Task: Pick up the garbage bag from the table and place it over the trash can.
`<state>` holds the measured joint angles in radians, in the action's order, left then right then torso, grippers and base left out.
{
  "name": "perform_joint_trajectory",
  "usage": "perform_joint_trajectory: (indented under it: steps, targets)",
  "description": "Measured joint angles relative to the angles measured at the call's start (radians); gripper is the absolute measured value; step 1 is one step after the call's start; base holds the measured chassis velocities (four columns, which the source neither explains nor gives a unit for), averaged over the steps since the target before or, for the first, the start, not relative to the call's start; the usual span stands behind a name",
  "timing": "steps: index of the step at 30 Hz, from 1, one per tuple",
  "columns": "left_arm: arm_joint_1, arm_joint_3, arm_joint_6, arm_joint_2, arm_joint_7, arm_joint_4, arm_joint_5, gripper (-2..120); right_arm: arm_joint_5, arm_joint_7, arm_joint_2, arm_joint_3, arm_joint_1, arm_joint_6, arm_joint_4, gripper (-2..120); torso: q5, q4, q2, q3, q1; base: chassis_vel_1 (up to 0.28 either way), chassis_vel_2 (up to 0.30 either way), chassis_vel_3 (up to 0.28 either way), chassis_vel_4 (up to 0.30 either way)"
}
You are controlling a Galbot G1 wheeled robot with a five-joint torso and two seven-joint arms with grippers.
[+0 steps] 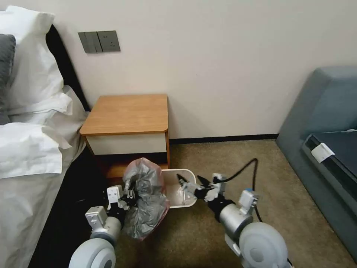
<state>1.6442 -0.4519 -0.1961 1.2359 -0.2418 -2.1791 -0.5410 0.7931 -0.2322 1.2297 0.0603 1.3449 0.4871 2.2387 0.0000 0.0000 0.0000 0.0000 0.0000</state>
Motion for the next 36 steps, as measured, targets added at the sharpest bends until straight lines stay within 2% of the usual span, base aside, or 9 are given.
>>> perform_joint_trajectory:
  steps: [8, 13, 18, 27, 36]
  targets:
    - [0.014, -0.012, 0.081, -0.001, 0.076, 0.001, 0.064, 5, -0.093, 0.046, 0.007, -0.099, -0.104, 0.011, -0.069, 100, -0.0001, 0.0001, 0.0, 0.0, 0.0, 0.0, 0.0, 0.0, 0.0]
    - [0.018, -0.016, 0.086, 0.0, 0.082, -0.003, 0.065, 5, -0.099, 0.071, 0.024, -0.117, -0.136, 0.005, -0.105, 100, -0.0001, 0.0, 0.0, 0.0, 0.0, 0.0, 0.0, 0.0, 0.0]
    - [0.018, -0.023, 0.089, 0.0, 0.091, -0.006, 0.065, 5, -0.106, 0.14, 0.051, -0.131, -0.169, -0.008, -0.161, 100, 0.0, 0.0, 0.0, 0.0, 0.0, 0.0, 0.0, 0.0, 0.0]
    - [0.016, -0.026, 0.089, -0.002, 0.096, -0.016, 0.059, 5, -0.098, 0.172, 0.069, -0.131, -0.189, -0.02, -0.209, 100, 0.0, 0.0, 0.0, 0.0, 0.0, 0.0, 0.0, 0.0, 0.0]
    - [0.016, -0.027, 0.089, -0.002, 0.097, -0.022, 0.056, 5, -0.095, 0.181, 0.076, -0.128, -0.193, -0.045, -0.232, 70, 0.0001, 0.0, 0.0, 0.0, 0.0, 0.0, 0.0, 0.0, 0.0]
